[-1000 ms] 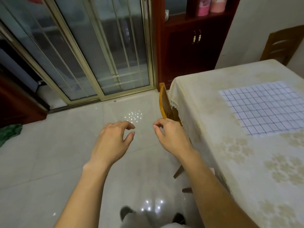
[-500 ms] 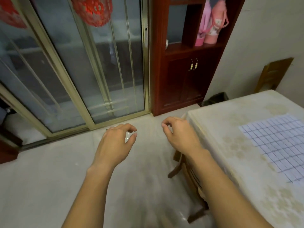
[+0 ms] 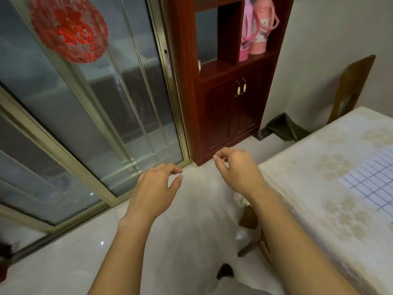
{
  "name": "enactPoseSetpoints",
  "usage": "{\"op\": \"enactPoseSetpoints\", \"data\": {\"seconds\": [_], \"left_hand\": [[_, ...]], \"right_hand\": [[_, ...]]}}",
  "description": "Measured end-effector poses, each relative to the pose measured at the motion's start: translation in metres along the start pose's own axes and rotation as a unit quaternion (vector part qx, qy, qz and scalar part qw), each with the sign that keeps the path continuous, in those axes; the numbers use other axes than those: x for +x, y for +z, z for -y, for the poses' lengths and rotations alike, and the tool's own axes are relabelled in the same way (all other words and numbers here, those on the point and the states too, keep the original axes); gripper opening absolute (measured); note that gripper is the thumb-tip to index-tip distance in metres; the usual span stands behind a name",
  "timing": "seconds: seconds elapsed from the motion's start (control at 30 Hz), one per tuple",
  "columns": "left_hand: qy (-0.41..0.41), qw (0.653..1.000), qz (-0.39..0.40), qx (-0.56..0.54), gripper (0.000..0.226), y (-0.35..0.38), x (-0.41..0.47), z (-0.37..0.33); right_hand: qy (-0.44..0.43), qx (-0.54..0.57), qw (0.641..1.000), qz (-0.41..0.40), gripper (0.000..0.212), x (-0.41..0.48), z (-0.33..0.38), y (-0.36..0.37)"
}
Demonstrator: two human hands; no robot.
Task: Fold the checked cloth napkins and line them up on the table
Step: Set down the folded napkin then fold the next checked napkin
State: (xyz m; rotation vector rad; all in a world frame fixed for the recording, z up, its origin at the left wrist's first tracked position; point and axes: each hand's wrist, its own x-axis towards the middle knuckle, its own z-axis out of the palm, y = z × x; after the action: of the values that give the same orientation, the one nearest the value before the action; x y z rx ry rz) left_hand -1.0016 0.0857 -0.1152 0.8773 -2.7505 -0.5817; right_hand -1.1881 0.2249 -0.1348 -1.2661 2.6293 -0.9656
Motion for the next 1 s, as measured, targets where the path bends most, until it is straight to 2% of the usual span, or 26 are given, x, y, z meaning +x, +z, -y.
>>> {"op": "enactPoseSetpoints", "data": {"seconds": [0.07,0.23,0.5,0.8,1.0], "left_hand": [[0.012,1.000,0.009,0.019,0.018,-0.007,0.034,0.005],[0.007,0.999,-0.033,-0.004,0.016,-0.014,0.128,0.010],[0.076,0.997,0.020,-0.022,0.014,0.023,0.262,0.000],[0.207,0.976,0.062,-0.034,0.020,0.041,0.453,0.020],[0.296,0.951,0.078,-0.037,0.018,0.036,0.565,-0.012]], "right_hand": [[0.000,0.008,1.000,0.005,0.025,0.033,-0.001,0.006],[-0.009,0.028,0.999,-0.028,0.025,0.113,-0.011,0.008],[0.065,-0.015,0.997,-0.044,0.026,0.200,-0.066,0.010],[0.149,-0.073,0.981,-0.101,0.028,0.336,-0.092,0.026],[0.221,-0.098,0.957,-0.160,0.028,0.400,-0.109,0.011]]}}
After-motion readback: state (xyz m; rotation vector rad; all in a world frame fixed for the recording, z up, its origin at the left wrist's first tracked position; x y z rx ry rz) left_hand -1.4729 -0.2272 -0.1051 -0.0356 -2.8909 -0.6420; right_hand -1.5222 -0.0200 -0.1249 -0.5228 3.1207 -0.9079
